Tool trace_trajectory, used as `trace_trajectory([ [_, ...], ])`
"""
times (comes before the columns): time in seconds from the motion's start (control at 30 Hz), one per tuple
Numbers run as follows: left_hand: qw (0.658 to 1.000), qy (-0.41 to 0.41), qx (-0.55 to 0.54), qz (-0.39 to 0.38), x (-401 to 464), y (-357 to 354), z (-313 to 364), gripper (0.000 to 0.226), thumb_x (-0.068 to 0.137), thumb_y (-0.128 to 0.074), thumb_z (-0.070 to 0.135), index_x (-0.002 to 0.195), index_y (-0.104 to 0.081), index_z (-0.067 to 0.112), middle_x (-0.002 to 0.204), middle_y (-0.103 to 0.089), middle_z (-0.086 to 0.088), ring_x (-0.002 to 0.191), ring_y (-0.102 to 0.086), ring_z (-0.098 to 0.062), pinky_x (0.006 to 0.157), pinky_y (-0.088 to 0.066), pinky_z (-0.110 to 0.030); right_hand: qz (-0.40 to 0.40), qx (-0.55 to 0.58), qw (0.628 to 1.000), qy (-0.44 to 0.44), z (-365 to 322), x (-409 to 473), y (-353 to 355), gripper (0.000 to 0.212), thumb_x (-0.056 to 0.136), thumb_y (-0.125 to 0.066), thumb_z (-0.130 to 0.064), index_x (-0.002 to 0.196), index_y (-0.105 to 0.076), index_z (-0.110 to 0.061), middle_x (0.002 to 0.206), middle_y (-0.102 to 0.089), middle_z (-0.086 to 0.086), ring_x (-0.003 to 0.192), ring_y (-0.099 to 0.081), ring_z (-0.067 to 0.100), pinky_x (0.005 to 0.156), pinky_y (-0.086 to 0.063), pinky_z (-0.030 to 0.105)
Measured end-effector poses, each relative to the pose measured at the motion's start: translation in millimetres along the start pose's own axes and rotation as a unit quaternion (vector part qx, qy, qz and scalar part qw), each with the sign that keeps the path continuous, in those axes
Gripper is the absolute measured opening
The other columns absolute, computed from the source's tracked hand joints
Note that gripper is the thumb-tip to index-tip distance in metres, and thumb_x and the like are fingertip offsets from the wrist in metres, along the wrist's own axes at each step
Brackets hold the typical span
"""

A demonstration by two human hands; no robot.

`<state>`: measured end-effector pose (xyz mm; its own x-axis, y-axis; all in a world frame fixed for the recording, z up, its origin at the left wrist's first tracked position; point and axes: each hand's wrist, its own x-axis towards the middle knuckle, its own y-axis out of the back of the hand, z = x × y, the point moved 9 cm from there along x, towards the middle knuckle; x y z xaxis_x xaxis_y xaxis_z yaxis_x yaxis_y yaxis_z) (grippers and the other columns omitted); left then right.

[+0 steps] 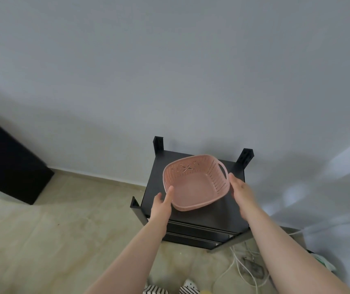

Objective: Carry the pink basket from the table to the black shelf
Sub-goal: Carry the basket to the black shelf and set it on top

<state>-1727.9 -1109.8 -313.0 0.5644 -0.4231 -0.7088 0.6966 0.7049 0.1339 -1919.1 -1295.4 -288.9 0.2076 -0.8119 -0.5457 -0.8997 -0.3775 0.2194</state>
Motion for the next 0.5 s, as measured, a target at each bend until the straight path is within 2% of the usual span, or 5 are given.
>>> trace_trajectory([
  [0.13, 1.000, 0.004, -0.011, -0.006, -1.9, -9.9, -2.8, 0.082, 0.088, -0.050, 0.064, 0.154, -0.027, 0.021, 0.155, -0.039, -0.005, 0.141, -0.035, -0.030, 0.112, -0.028, -0.048, -0.009, -0.025, 1.000, 0.007, -2.6, 2.1, -7.3, 0.059, 0.095, -0.041, -0.053, 0.141, -0.046, -0.017, 0.145, -0.046, 0.006, 0.135, -0.040, 0.027, 0.109, -0.029, 0.042],
  [0.37, 0.999, 0.006, -0.046, -0.015, 1.4, -21.8, -0.7, 0.063, 0.094, -0.049, 0.054, 0.147, -0.040, 0.022, 0.142, -0.052, -0.003, 0.132, -0.045, -0.027, 0.110, -0.031, -0.046, -0.024, -0.043, 0.999, 0.014, -6.3, 10.5, -17.9, 0.057, 0.095, -0.041, -0.052, 0.137, -0.049, -0.014, 0.136, -0.053, 0.008, 0.128, -0.045, 0.026, 0.106, -0.031, 0.041],
  [0.5, 0.997, -0.004, -0.070, -0.013, 8.8, -25.6, -0.2, 0.056, 0.095, -0.050, 0.050, 0.144, -0.045, 0.025, 0.125, -0.056, 0.002, 0.120, -0.049, -0.024, 0.103, -0.036, -0.041, -0.033, -0.051, 0.998, 0.010, -2.6, 17.4, -22.5, 0.056, 0.096, -0.039, -0.051, 0.137, -0.048, -0.015, 0.136, -0.054, 0.010, 0.128, -0.046, 0.028, 0.107, -0.031, 0.043],
])
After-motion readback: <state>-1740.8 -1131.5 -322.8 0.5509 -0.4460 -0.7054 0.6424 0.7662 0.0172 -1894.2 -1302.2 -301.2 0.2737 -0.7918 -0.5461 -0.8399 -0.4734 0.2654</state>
